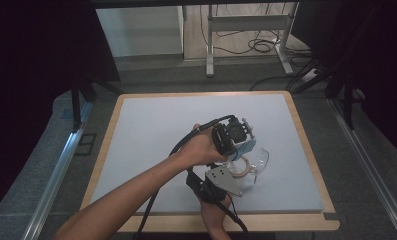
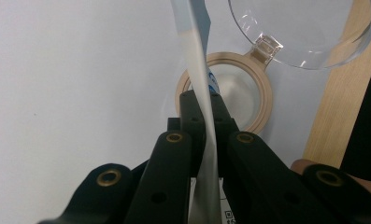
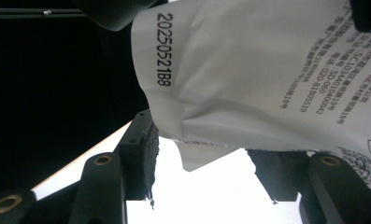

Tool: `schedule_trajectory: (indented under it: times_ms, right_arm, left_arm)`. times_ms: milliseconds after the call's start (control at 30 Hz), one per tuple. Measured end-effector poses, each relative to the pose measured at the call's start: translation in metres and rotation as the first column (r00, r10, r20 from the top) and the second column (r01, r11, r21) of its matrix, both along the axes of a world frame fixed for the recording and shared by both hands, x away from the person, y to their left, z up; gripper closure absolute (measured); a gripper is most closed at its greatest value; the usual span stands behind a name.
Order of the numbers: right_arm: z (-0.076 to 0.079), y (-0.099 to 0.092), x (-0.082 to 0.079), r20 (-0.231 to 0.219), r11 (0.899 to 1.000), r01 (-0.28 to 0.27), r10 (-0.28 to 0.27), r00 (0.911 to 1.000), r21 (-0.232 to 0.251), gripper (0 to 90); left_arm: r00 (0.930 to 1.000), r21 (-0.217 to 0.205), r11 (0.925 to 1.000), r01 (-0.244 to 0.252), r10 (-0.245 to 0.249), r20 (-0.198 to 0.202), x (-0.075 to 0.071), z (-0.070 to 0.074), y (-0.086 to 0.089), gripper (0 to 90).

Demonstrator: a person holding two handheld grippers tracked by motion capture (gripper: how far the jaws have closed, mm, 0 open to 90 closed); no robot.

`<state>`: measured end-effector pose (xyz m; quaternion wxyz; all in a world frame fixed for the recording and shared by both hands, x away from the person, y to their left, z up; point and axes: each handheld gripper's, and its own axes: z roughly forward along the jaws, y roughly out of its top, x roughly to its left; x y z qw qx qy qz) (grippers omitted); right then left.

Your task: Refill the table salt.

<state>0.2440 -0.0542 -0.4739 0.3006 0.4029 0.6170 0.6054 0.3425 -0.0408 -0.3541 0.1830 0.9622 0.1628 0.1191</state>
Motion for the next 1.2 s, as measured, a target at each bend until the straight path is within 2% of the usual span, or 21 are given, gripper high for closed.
schedule_trajectory:
  times_ms: [1200]
  right_arm:
    - [0.0006, -0.003, 0.0, 0.001, 1.0, 0.012, -0.012, 0.9999, 0.018, 45.4]
  left_arm:
    - [0.9999, 0.031, 0.9995, 0.01, -0.01, -0.005, -0.0006, -0.0011, -0.0079, 89.4]
